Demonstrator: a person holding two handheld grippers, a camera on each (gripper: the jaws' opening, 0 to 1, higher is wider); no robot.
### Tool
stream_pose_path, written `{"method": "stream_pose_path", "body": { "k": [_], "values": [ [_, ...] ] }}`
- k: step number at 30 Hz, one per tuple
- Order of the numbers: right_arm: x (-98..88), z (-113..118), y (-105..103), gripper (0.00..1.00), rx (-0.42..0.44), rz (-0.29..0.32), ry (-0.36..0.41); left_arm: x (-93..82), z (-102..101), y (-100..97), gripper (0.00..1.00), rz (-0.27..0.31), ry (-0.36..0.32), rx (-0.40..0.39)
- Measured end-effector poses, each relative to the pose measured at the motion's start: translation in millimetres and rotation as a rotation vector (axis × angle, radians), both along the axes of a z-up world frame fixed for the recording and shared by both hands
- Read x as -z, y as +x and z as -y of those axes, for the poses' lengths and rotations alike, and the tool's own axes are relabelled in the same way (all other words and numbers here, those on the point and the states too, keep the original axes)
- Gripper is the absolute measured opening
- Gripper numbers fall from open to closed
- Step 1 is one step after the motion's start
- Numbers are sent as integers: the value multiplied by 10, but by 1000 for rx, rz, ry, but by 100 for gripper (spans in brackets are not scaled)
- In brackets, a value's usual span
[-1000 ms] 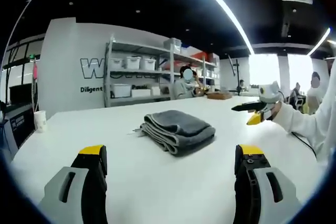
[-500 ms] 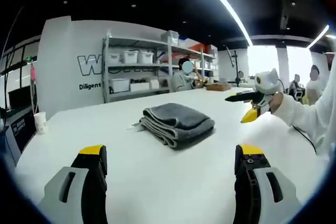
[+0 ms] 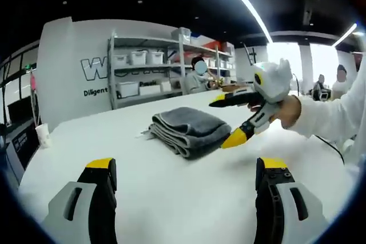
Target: Open the folded towel by lifting each exposed corner and separating the folded layers until the towel lies flat within the target outline without major curled edges
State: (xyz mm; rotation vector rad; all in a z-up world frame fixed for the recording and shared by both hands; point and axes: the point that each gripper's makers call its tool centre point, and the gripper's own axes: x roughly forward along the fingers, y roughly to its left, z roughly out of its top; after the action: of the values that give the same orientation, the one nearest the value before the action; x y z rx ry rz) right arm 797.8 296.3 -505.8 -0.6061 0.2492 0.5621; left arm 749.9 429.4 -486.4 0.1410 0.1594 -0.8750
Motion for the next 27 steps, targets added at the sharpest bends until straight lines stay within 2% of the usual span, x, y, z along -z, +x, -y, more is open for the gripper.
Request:
{"method": "stream_pose_path", "body": {
  "k": [5, 12, 16, 17, 19, 21, 24, 27],
  "values": [
    [19, -200, 153, 58, -36, 87, -115, 7, -9, 11, 100, -8, -12, -2],
    [170, -293, 223, 47, -49, 78, -178, -10, -22, 16, 100, -11, -29, -8],
    [257, -320, 222, 31, -84, 89, -235, -19, -32, 29, 100, -11, -33, -12],
    [285, -335, 214, 25, -116, 102, -280, -21, -36, 34, 100, -11, -36, -14],
    [313, -333, 213, 22, -129, 114, -323, -19, -41, 41, 100, -13, -37, -16],
    [331, -334, 213, 18, -126, 125, -325, -20, -45, 48, 100, -13, -39, -19],
    [275, -282, 233, 6, -115, 158, -332, -21, -57, 63, 100, -15, -43, -23],
    [156, -231, 256, 3, -90, 163, -245, -13, -74, 71, 100, -20, -49, -30]
  ]
}}
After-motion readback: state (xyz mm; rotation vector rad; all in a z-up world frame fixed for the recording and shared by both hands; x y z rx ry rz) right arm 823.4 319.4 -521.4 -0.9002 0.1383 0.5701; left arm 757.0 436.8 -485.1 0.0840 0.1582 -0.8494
